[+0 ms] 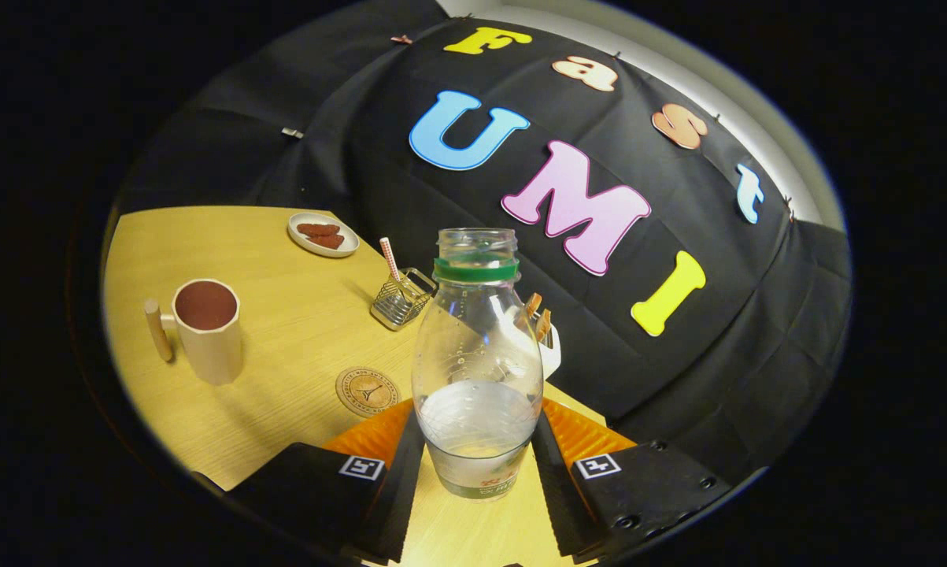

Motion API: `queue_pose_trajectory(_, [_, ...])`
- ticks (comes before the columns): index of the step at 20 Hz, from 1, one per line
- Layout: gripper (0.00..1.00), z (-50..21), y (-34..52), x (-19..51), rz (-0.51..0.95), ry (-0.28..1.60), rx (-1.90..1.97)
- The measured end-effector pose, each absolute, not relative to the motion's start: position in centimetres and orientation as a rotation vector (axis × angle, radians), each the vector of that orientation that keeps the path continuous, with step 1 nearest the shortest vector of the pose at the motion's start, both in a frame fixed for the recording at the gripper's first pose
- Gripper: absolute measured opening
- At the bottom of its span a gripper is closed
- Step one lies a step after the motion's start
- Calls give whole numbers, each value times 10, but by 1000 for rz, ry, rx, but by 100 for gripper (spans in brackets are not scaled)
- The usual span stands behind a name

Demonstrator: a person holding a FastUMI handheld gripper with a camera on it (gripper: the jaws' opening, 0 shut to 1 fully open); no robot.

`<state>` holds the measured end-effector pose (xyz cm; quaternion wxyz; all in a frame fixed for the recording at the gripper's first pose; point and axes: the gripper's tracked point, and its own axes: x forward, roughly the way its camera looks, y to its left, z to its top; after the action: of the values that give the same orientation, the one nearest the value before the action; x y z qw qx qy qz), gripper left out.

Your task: Take the bottle from table, then pour the juice into the cup, finally place the bottle on the coaster

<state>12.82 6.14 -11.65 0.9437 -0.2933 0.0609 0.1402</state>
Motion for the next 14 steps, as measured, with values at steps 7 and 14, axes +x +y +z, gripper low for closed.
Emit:
queue_pose_trajectory(7, [73,-114,97,123,317,51,-798])
queue_pose_trajectory(14, [72,-124,130,123,335,4,-977])
